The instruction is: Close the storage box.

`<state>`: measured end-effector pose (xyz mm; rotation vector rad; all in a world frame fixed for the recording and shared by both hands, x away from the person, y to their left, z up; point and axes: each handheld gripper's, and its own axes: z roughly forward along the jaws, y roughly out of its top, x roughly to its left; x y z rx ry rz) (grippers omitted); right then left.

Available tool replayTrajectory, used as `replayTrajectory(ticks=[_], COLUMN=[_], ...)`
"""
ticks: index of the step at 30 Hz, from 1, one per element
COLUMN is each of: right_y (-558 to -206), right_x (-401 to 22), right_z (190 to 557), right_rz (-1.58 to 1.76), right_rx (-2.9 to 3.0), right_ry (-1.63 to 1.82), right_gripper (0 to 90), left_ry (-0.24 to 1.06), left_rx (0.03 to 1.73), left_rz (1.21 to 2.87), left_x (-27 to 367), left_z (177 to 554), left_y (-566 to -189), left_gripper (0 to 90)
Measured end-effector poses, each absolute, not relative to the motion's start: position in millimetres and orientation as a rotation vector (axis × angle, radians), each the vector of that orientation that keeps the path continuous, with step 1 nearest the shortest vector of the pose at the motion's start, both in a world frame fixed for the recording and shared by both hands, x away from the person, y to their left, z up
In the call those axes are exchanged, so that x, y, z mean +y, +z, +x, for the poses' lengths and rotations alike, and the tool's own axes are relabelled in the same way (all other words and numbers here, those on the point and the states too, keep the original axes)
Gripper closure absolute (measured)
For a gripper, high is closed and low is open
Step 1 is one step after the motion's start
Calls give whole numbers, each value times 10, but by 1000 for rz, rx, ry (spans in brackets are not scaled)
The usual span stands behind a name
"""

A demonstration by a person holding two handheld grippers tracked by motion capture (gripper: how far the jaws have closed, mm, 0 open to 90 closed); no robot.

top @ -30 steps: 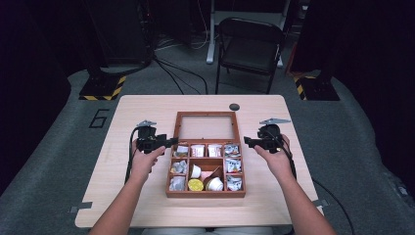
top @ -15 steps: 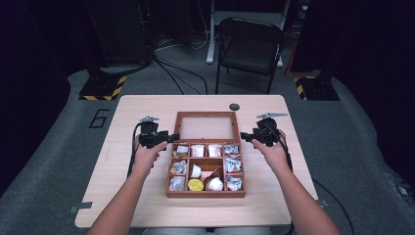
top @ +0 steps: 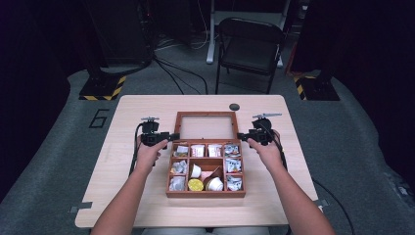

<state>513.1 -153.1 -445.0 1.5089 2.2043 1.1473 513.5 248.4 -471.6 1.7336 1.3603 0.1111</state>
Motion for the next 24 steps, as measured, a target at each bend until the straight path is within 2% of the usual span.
replayTrajectory(ticks=[6,12,24], right_y=[-4397,-4366,-4554], right_x=[-1454,-1424,-1392], right_z=[5164,5240,5380], right_rz=[1476,1478,1528], right_rx=[2220,2222,2236], right_ry=[1147,1124,1132], right_gripper=[370,369,356], left_ry=[136,113,85], left_rx=[1373,1407,1433], left_rz=[1783,1741,1744], left_x=[2470,2521,2494], left_z=[5213,5272,5351], left_y=[-4678,-4718,-4838], left_gripper=[373,373,371])
